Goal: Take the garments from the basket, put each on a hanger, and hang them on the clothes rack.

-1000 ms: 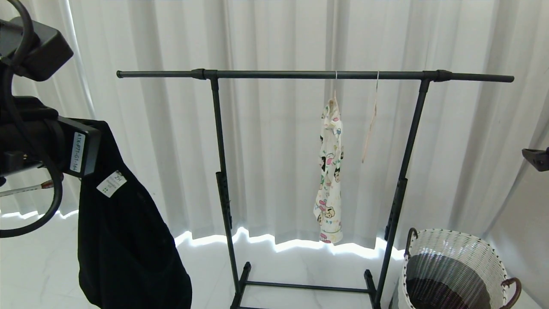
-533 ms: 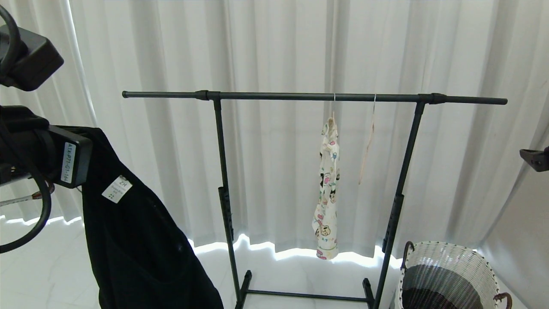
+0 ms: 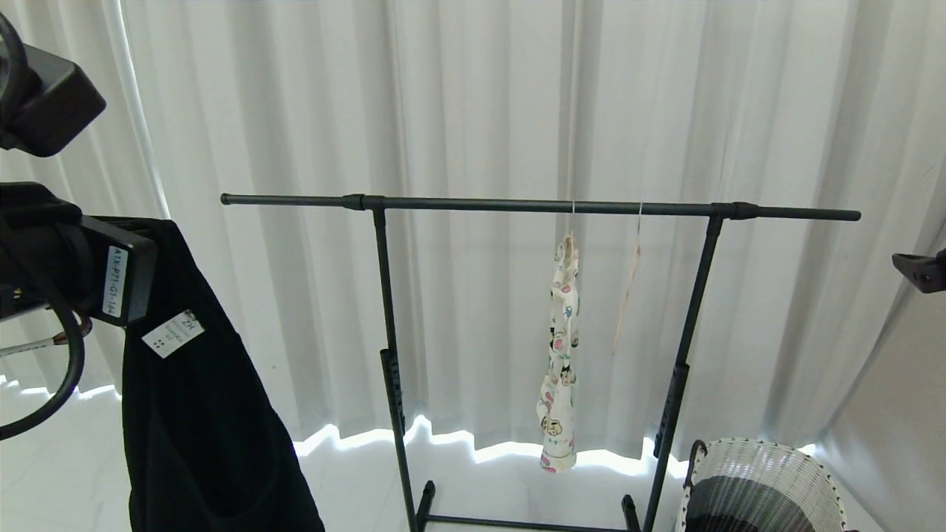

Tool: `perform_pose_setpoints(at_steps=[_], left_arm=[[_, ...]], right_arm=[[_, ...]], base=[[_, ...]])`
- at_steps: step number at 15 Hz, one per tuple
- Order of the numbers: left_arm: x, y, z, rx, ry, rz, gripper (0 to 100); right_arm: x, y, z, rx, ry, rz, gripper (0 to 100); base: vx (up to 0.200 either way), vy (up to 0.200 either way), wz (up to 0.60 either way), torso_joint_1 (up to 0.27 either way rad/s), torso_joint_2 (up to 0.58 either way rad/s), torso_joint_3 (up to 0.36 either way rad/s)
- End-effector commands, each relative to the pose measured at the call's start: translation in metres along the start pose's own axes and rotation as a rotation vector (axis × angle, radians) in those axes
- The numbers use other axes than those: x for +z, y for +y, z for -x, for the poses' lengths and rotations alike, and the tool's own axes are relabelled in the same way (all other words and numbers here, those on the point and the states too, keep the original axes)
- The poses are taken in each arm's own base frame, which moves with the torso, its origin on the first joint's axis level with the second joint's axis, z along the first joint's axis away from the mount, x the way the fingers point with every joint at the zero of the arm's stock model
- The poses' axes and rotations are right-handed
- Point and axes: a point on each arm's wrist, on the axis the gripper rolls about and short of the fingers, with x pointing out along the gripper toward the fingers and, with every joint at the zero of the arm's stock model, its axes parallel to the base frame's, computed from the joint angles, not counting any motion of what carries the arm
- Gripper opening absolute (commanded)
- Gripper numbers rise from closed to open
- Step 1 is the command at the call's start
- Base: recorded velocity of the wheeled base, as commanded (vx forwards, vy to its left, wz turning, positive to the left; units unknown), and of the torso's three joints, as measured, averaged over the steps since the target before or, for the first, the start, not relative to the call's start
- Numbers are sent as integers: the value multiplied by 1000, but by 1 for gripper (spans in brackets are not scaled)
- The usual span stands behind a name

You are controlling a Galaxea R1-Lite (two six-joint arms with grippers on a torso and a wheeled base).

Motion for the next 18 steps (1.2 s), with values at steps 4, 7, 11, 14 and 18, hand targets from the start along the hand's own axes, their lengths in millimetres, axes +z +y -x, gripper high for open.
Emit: perform_pose_setpoints(at_steps=[4,7,11,14,18], left_arm=[[1,-5,0,-27,-6,-11,0],[2,-5,0,-24,-7,-8,0],[2,-5,0,-24,-5,-9,0],[2,-6,-1,-27,-6,-9,0],[1,-10,-4,-34,-36,-5,0]], right_arm=[[-1,2,-1,44,-27,-5,100],[-1,2,-2,44,-25,-3,100],[-1,2,-2,45,-26,-5,100],[-1,2,-2,48,-27,-6,100],[0,11,0,106,-24,-122,100]], base=[[0,0,0,67,-133,-79],[0,200,0,6,-19,-7],[0,200,0,7,0,-4],[0,200,0,2,4,2],[0,0,0,0,0,0]])
